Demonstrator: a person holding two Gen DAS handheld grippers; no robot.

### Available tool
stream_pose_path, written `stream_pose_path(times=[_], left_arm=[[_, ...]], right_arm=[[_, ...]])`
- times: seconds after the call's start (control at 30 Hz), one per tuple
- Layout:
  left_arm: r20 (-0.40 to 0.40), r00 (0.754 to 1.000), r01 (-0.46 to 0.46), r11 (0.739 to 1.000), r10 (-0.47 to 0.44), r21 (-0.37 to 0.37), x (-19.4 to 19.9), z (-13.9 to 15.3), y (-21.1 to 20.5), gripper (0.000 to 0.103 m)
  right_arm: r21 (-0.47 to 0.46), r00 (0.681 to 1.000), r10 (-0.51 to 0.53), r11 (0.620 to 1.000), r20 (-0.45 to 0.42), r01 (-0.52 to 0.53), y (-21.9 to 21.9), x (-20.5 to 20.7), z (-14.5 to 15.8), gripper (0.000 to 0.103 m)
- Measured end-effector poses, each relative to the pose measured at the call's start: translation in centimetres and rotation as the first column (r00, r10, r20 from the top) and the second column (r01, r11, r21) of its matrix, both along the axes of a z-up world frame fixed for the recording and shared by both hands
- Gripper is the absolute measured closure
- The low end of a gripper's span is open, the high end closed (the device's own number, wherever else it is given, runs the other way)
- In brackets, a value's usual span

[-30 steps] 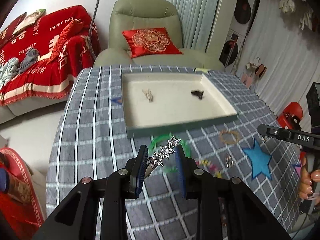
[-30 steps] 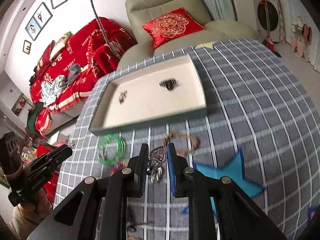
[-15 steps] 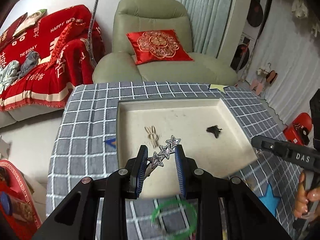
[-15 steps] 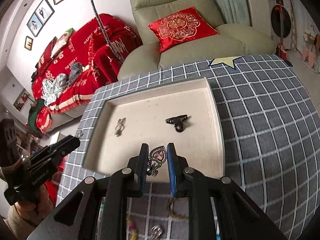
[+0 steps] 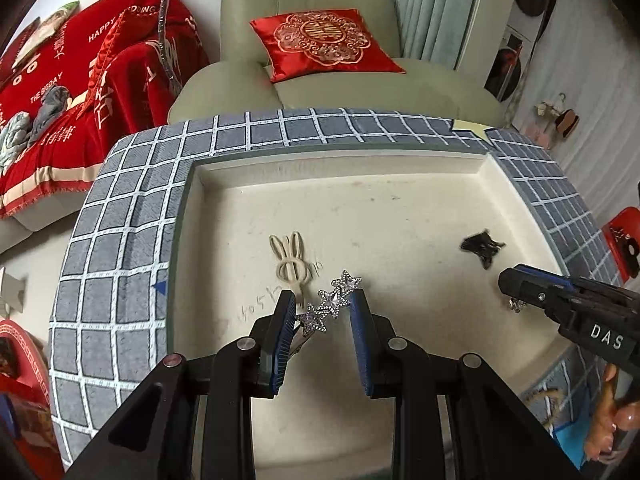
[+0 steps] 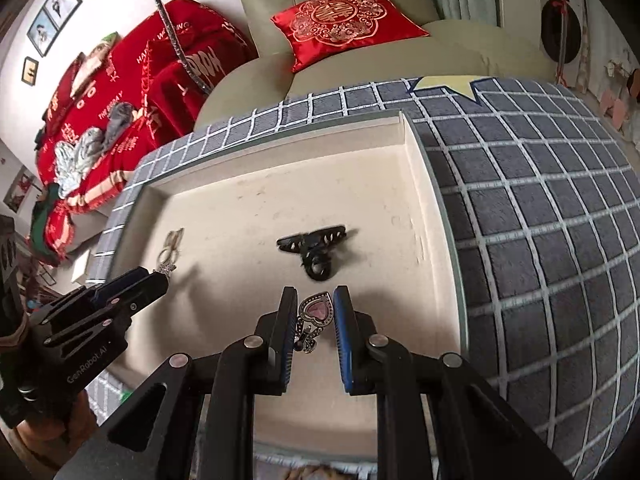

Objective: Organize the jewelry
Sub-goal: 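Lower both held items into the tray and open both tools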

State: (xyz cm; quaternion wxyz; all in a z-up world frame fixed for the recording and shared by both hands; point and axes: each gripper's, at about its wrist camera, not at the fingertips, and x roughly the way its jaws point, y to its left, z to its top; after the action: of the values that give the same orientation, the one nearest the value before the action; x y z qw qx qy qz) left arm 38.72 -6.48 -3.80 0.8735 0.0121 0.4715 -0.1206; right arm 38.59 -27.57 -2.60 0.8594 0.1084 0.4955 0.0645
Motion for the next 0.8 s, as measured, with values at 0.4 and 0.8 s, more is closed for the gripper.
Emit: stream_pose_path(times=[0.4, 0.8], left_arm=[[0.051, 0.999, -0.016, 0.993, 0.01, 0.12, 1.4, -1.1, -1.7, 0.058], [0.071, 0.997, -0.018, 0.995, 0.011, 0.099, 0.7, -0.2, -1.4, 0.058]], right_arm=[[-0.074, 0.999, -0.009, 0.997, 0.033, 0.012, 1.1, 1.7, -0.5, 0.082], [0.113, 0.996, -0.052, 0.993, 0.068, 0.044, 0.0, -0.2, 2.3, 0.031]])
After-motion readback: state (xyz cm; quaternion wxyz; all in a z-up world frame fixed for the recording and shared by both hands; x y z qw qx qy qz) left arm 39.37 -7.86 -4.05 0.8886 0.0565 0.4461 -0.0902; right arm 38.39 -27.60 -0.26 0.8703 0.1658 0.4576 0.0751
